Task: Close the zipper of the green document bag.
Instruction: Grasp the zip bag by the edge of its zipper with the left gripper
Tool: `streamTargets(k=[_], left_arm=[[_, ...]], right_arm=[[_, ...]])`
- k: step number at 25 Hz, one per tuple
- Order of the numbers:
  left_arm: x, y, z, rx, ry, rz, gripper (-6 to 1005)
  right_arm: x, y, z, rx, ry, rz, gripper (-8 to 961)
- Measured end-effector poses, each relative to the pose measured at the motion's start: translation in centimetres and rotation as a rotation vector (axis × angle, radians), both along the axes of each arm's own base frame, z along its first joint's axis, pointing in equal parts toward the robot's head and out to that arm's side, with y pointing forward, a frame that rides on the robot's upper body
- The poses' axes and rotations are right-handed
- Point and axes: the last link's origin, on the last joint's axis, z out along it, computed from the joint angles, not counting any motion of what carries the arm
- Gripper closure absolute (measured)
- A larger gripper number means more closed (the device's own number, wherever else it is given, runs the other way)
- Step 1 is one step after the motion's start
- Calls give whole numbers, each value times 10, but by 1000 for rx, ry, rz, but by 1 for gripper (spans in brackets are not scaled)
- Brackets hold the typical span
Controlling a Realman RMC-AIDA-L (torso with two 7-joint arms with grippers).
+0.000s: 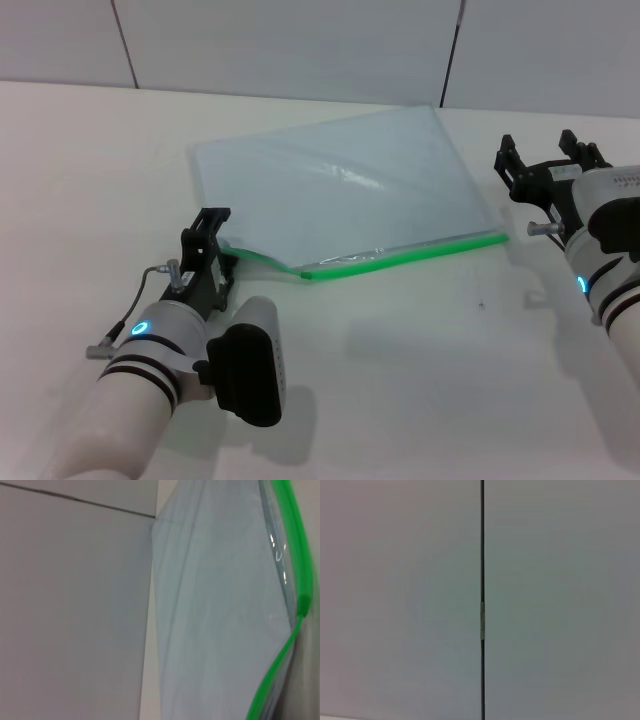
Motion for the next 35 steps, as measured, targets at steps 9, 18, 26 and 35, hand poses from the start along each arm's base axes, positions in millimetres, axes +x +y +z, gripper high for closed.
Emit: streamTargets(k=[9, 18, 26, 35], left_arm=[[3, -1, -3, -22, 12, -18, 303], [6, -2, -7, -52, 23, -39, 303], [8, -2, -9, -68, 26, -51, 304], [8, -2, -9, -69, 26, -52, 304]], right_arm=[[0, 0, 0, -1, 2, 1, 200], [-1, 0, -1, -1, 3, 1, 200], [-1, 0, 0, -1, 3, 1, 201], [2, -2, 0, 0, 6, -6, 201]])
